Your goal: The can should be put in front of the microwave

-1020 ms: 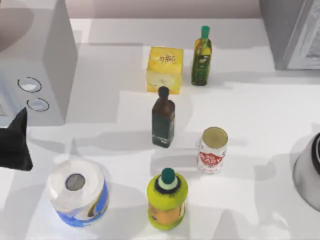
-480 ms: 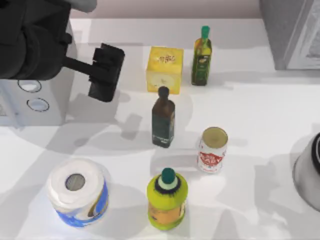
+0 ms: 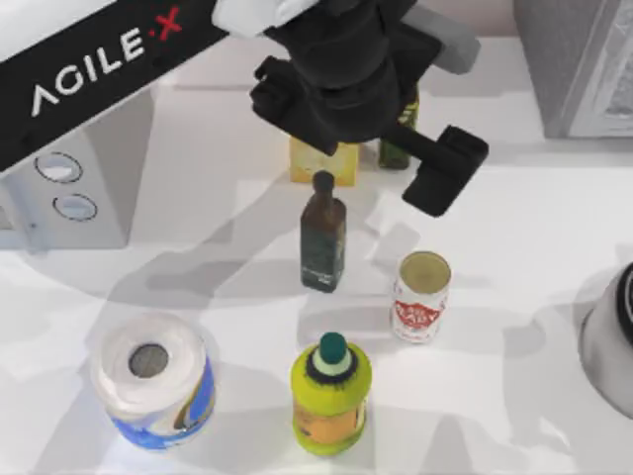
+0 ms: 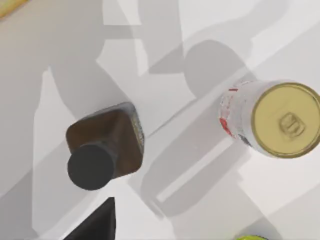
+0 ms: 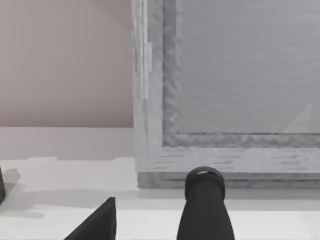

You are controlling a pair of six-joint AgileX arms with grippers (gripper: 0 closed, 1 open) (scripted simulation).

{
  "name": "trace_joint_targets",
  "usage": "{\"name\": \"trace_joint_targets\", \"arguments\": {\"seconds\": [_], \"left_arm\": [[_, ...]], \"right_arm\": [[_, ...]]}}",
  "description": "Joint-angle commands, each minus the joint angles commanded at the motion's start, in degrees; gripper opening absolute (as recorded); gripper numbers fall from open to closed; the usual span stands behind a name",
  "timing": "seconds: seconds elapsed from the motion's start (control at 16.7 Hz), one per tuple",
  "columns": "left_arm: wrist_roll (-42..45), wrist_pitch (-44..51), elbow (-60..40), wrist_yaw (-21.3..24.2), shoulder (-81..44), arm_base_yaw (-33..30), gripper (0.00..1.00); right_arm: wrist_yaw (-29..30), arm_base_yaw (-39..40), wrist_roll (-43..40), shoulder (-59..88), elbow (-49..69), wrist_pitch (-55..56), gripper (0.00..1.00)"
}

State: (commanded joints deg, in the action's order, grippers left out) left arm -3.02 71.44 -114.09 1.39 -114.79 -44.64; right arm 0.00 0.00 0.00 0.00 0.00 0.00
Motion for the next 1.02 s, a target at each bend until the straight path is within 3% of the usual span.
{"name": "trace_joint_targets", "arguments": {"seconds": [0.42, 1.02], "left_arm": [[-0.50, 15.48, -24.52, -0.78, -24.46, -5.68, 1.00], [-0.67, 16.67, -26.60, -1.06, -27.82, -5.78, 1.00]], "right_arm": [[0.00, 0.00, 0.00, 0.00, 0.00, 0.00, 1.00], [0.00, 0.00, 0.00, 0.00, 0.00, 0.00, 1.00]]}}
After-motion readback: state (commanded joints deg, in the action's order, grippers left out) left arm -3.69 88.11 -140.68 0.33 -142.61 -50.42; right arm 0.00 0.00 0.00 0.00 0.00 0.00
